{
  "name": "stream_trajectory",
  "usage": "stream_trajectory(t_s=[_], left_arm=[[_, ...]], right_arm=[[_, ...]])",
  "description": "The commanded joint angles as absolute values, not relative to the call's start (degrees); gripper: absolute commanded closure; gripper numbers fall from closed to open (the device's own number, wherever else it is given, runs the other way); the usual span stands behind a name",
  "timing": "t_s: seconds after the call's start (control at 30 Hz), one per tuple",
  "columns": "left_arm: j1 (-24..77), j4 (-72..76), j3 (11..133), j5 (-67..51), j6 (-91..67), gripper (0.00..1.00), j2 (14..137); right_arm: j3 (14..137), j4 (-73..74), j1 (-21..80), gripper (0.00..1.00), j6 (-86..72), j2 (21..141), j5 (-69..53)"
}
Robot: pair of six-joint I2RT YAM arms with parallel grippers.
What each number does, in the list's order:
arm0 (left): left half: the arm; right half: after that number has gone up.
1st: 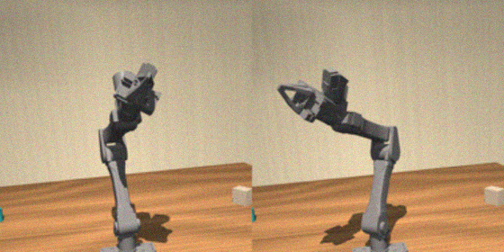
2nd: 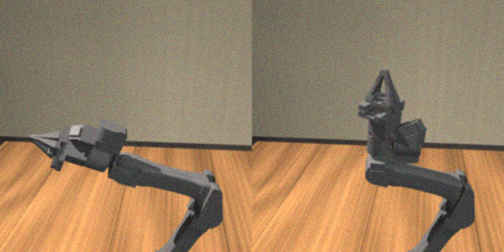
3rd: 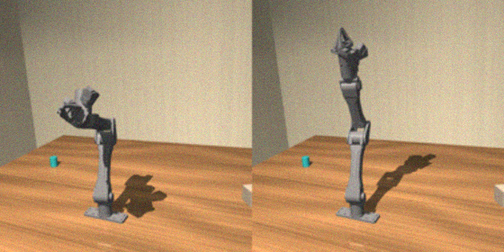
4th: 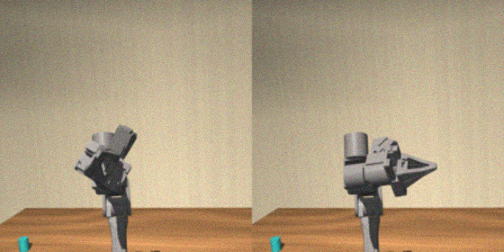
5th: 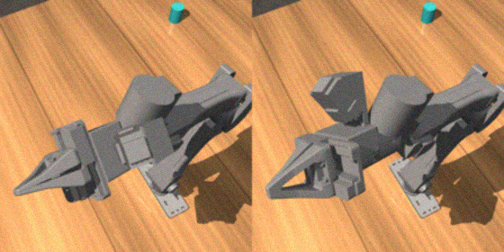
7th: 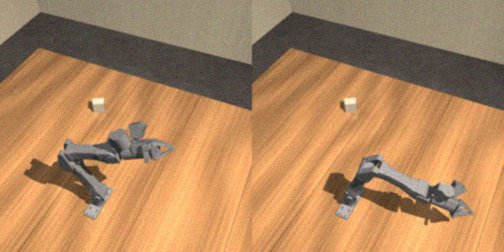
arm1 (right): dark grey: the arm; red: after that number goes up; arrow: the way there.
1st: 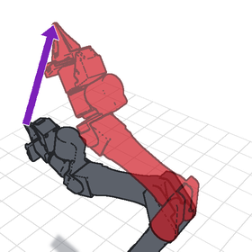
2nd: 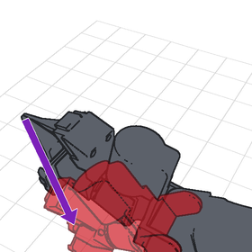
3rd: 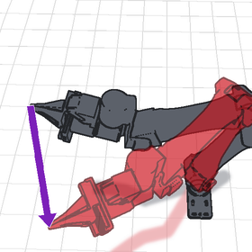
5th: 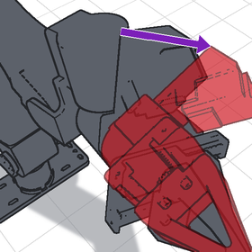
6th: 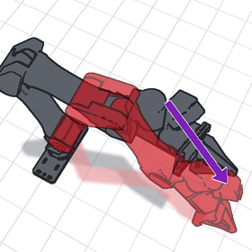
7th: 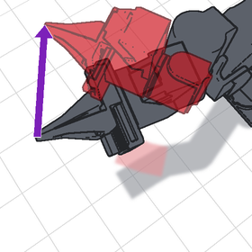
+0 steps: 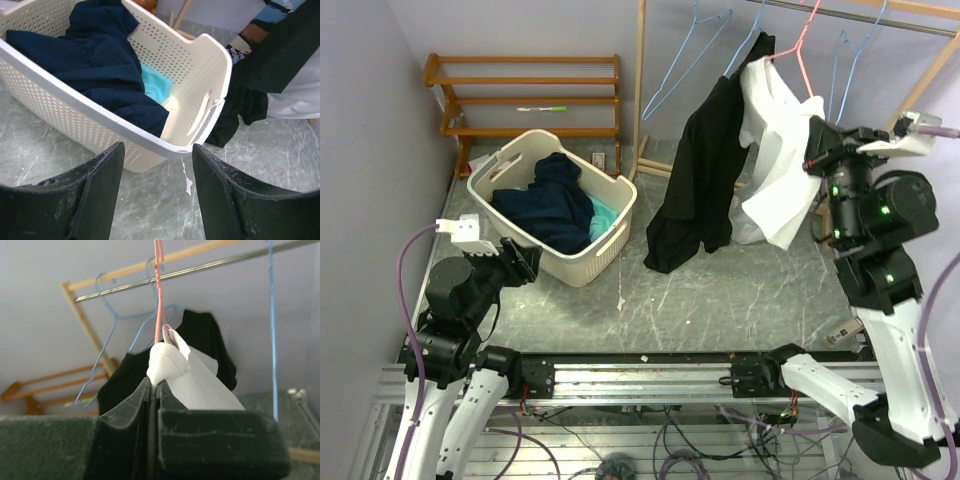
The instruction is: Remove the t-shirt from the hanger
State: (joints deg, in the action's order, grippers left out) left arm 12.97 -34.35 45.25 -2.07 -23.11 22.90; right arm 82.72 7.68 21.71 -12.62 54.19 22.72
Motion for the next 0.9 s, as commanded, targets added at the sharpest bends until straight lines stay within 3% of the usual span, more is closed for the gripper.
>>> stream_trajectory(t_s=[0.0, 0.27, 0.47, 0.67, 0.73, 0.87], left_arm=[[13.3, -30.2, 44.6, -7.2, -20.6, 0.32, 21.1], [13.3, -24.6, 43.2, -15.8, -17.7, 0.25, 17.8], [13.3, -14.0, 46.1, -27.0, -23.1, 0.2, 18.7], [13.3, 12.6, 48.9, -49.1, -41.8, 0.19, 30.1], [13.3, 22.5, 49.8, -53.3, -47.5, 0.19, 33.8], [13.3, 28.9, 52.8, -55.4, -50.8, 0.19, 38.6]], right_arm=[[82.4, 22.3, 21.6, 1.0, -20.6, 48.3, 8.7], [77.0, 29.7, 21.6, 1.0, -23.9, 38.8, -16.6], [77.8, 33.9, 21.5, 1.0, -23.5, 33.7, -23.4], [75.3, 31.3, 21.5, 1.0, -25.3, 30.7, -34.9], [75.1, 30.8, 21.5, 1.0, -25.6, 30.4, -37.7], [74.6, 29.3, 21.6, 1.0, -26.3, 30.3, -41.2]])
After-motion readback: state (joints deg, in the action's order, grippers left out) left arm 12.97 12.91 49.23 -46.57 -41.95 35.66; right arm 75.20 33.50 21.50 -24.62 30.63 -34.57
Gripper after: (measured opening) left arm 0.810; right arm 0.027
